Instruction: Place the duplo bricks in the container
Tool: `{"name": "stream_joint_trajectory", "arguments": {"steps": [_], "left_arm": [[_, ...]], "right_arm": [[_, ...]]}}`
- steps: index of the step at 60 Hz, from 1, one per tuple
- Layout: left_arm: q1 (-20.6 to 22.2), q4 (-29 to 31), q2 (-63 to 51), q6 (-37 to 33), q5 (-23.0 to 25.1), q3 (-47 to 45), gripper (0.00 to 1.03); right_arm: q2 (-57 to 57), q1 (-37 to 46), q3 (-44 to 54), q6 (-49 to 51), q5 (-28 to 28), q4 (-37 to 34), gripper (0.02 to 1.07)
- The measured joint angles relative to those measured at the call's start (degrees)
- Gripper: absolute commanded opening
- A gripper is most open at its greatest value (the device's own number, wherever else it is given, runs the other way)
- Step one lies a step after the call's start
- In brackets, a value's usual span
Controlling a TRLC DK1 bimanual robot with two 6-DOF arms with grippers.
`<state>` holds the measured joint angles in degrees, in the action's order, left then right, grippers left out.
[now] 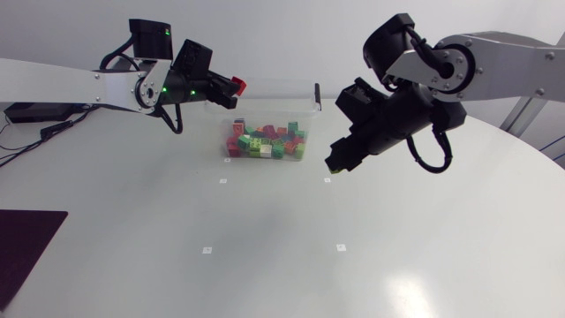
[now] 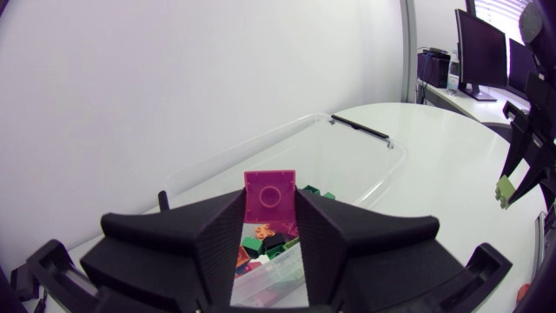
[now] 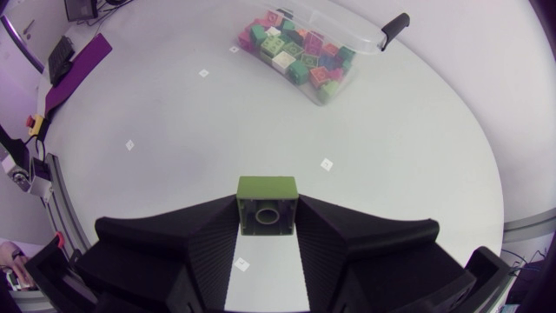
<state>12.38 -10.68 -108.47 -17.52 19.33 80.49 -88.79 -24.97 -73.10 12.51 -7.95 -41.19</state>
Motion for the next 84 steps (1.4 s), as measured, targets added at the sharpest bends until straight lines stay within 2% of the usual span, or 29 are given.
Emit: {"name": "stream_joint_trajectory", "arguments": {"steps": [4, 7, 9, 10, 11, 12, 13, 14, 15, 17, 32, 43, 60, 84], "left_arm": [[0.02, -0.02, -1.60, 0.00, -0.22, 1.53, 0.05], [0.04, -0.02, -2.43, 0.00, -0.63, 2.30, 0.16], [0.07, -0.02, -3.06, 0.02, -1.11, 2.84, 0.31], [0.07, 0.00, -3.48, 0.00, -1.49, 3.23, 0.35], [0.07, -0.02, -3.72, 0.00, -1.49, 3.48, 0.52], [0.07, -0.02, -3.85, 0.02, -1.57, 3.61, 0.54], [0.07, 0.00, -4.26, 0.02, -1.86, 4.02, 0.75], [0.04, 0.02, -4.66, 0.07, -2.08, 4.35, 0.79], [0.04, 0.00, -4.83, 0.07, -2.34, 4.48, 0.92], [0.04, 0.02, -5.11, 0.20, -2.62, 4.68, 1.00], [0.04, 0.20, -3.34, 0.04, -3.08, 2.45, 0.99], [0.04, 0.52, 5.57, -2.71, -3.19, -7.23, 0.99], [0.04, 1.90, 20.44, -11.17, -1.64, -24.28, 0.99], [1.79, 5.86, 30.49, -16.92, -0.31, -35.56, 0.99]], "right_arm": [[-1.01, -0.42, -1.16, -0.57, -0.02, 1.07, 0.38], [-1.73, -0.61, -1.97, -0.81, 0.00, 1.68, 0.38], [-2.38, -0.81, -2.75, -1.07, 0.00, 2.05, 0.38], [-2.86, -0.85, -3.34, -1.46, -0.02, 2.34, 0.38], [-3.15, -0.87, -3.69, -1.66, -0.02, 2.54, 0.38], [-3.63, -0.87, -4.22, -1.88, 0.00, 2.82, 0.38], [-3.89, -0.87, -4.55, -1.92, 0.00, 2.93, 0.38], [-4.44, -0.87, -5.16, -2.10, -0.02, 3.13, 0.38], [-4.68, -0.87, -5.51, -2.27, -0.02, 3.32, 0.38], [-5.20, -0.87, -6.16, -2.40, -0.02, 3.78, 0.38], [-9.09, -0.87, -13.16, -3.82, 0.20, 6.97, 0.38], [-12.48, -0.90, -16.59, -4.94, 1.25, 11.45, 0.38], [-17.38, -0.98, -20.04, -5.84, 3.74, 16.41, 0.38], [-25.03, -1.25, -30.49, -6.80, 6.25, 17.49, 0.38]]}}
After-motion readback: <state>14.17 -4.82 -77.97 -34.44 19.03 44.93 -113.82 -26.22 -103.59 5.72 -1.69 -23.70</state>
